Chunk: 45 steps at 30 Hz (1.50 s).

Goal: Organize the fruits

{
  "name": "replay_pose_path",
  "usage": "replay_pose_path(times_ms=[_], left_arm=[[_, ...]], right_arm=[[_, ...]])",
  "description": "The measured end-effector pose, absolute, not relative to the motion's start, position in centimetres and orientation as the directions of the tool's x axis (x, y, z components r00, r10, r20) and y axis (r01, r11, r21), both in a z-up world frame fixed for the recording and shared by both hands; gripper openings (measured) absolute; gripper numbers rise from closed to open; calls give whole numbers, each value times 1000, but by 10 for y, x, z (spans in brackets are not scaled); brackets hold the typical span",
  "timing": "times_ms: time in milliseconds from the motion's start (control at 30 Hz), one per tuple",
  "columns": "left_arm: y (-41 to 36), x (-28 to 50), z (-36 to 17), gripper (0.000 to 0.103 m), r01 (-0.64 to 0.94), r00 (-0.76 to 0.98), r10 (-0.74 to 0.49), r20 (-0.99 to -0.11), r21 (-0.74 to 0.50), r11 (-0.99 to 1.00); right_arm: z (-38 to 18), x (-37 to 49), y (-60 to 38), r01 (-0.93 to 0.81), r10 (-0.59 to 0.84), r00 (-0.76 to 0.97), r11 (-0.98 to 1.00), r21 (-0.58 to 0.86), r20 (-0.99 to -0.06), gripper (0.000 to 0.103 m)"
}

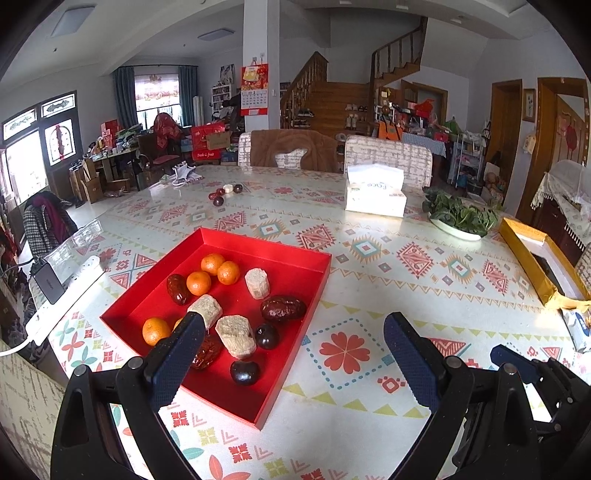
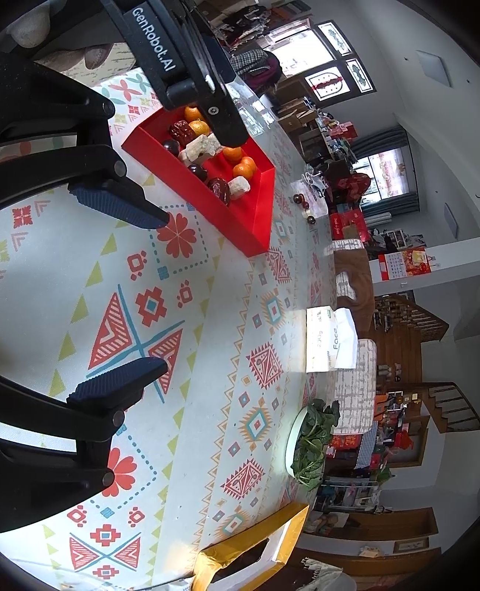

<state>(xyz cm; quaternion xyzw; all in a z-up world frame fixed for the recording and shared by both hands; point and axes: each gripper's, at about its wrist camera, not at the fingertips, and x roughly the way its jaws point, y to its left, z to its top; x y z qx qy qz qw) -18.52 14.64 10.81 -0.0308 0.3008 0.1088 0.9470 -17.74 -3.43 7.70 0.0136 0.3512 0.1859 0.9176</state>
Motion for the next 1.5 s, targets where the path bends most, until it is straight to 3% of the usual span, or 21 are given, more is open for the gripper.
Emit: replay_pose_path(times_ms=[100, 300, 467, 633, 833, 967, 1300, 1500], left_arm=[[144, -194, 120, 97, -245, 824, 209, -527, 1, 969], [143, -227, 150, 103, -304, 902, 274, -333, -39, 952], [150, -251, 170, 103, -291, 942, 260, -210, -134, 947], [163, -242, 168, 103, -279, 937, 227, -265, -179, 943], [170, -237, 160, 103, -341, 921, 292, -256, -172, 924], [172, -233, 151, 103, -437, 883, 400, -244, -120, 891], [201, -192, 107, 103, -458, 811, 357, -463, -123, 881], [217, -189, 92, 103, -478, 786, 354, -506, -135, 868]], right_arm=[[78, -179, -36, -330, 349, 690, 931, 153, -634, 77], [83, -184, -38, -335, 354, 704, 930, 152, -616, 77], [89, -187, -36, -354, 370, 715, 923, 149, -593, 78], [96, -191, -23, -396, 380, 724, 912, 104, -575, 82], [101, -193, -4, -449, 397, 721, 892, 53, -568, 85], [99, -191, 5, -472, 407, 709, 881, 41, -576, 85], [86, -177, 37, -498, 380, 673, 867, -9, -634, 87], [79, -165, 53, -501, 361, 658, 865, -27, -661, 87]])
